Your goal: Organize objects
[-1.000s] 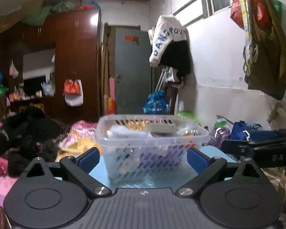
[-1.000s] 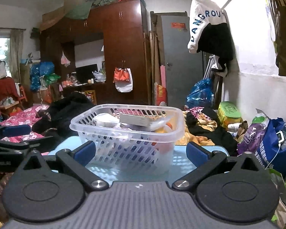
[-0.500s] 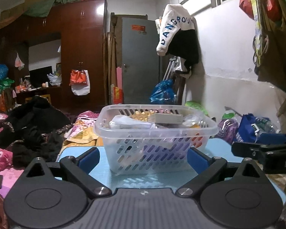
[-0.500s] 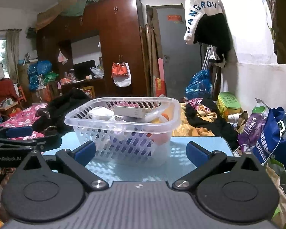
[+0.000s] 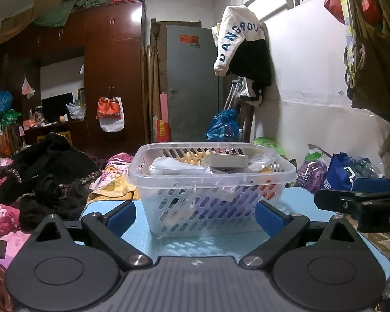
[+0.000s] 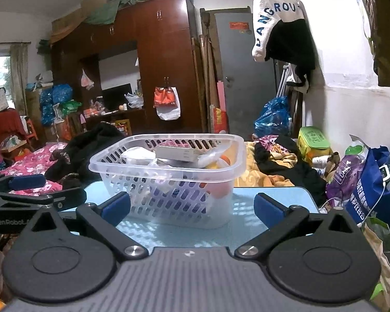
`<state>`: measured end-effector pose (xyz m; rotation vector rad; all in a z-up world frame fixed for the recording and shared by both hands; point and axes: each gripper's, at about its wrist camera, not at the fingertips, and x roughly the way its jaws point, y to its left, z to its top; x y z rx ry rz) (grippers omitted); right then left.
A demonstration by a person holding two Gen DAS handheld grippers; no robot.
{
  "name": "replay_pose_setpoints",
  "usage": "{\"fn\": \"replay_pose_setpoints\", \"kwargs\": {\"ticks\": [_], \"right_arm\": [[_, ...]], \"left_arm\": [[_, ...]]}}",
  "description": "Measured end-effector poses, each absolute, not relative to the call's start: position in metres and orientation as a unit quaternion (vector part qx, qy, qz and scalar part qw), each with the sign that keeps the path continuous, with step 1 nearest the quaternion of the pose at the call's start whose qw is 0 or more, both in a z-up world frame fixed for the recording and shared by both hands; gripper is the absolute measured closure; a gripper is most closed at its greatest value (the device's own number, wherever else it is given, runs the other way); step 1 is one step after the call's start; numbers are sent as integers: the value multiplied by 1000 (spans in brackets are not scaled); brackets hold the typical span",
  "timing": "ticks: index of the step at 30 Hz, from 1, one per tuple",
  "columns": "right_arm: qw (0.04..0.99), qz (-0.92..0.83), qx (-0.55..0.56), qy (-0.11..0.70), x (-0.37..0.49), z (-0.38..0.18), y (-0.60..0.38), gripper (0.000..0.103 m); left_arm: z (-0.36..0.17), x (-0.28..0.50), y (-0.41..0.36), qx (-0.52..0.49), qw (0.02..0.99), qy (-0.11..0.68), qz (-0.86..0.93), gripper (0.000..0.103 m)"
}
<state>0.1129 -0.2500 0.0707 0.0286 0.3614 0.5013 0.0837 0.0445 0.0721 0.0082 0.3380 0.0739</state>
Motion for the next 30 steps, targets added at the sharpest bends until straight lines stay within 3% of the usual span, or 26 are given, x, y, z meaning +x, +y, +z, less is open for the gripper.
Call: {"fn": "replay_pose_setpoints", "kwargs": {"ticks": [30], "right_arm": [[953, 244, 6, 177, 114, 65, -251, 0]], "left_arm": [[69, 87, 37, 6, 984, 177, 33, 4]]}}
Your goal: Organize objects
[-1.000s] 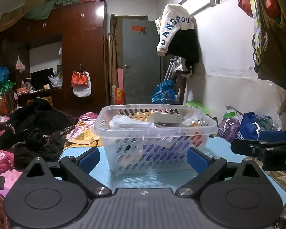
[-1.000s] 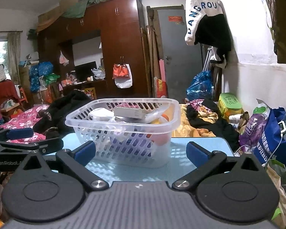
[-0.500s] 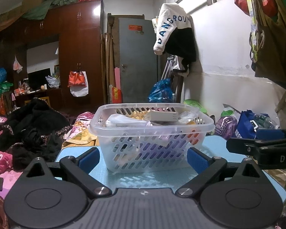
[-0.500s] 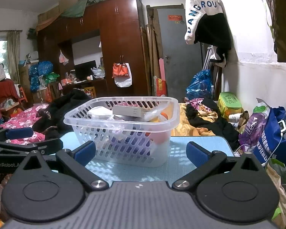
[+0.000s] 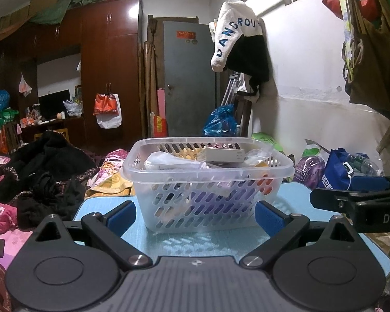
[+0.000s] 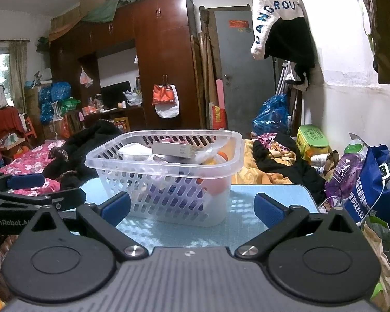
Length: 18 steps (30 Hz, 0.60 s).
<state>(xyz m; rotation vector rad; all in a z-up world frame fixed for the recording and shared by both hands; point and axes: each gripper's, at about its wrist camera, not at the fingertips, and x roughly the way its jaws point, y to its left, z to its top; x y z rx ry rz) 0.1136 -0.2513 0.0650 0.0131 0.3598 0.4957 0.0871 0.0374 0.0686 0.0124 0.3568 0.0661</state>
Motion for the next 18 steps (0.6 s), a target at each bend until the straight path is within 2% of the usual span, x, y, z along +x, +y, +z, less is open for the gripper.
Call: {"fn": "replay_pose_setpoints", "kwargs": {"ticks": [18], "right_arm": [[954, 241, 5, 178, 111, 64, -249, 0]], "left_arm": [[66, 87, 31, 10, 983, 181, 30, 4]]}}
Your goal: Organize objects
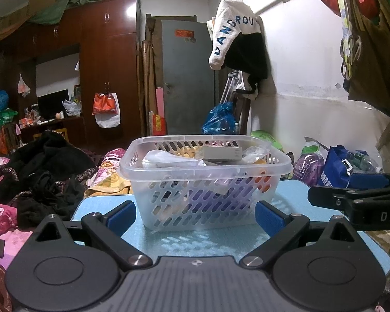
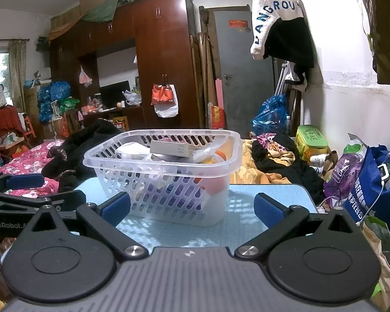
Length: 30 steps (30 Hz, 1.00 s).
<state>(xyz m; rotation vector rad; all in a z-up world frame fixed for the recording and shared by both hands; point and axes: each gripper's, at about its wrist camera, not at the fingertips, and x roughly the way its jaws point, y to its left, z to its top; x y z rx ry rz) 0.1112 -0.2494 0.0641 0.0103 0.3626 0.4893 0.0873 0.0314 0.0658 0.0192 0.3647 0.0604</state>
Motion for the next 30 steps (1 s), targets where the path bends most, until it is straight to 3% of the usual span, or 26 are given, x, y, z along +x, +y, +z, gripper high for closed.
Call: {"fn": "replay_pose_setpoints", "kwargs": {"ticks": [30], "right_arm": [[962, 220, -15, 160, 108, 62, -246, 0]], "left_arm": [[63, 89, 23, 18, 984, 176, 36, 4]]}}
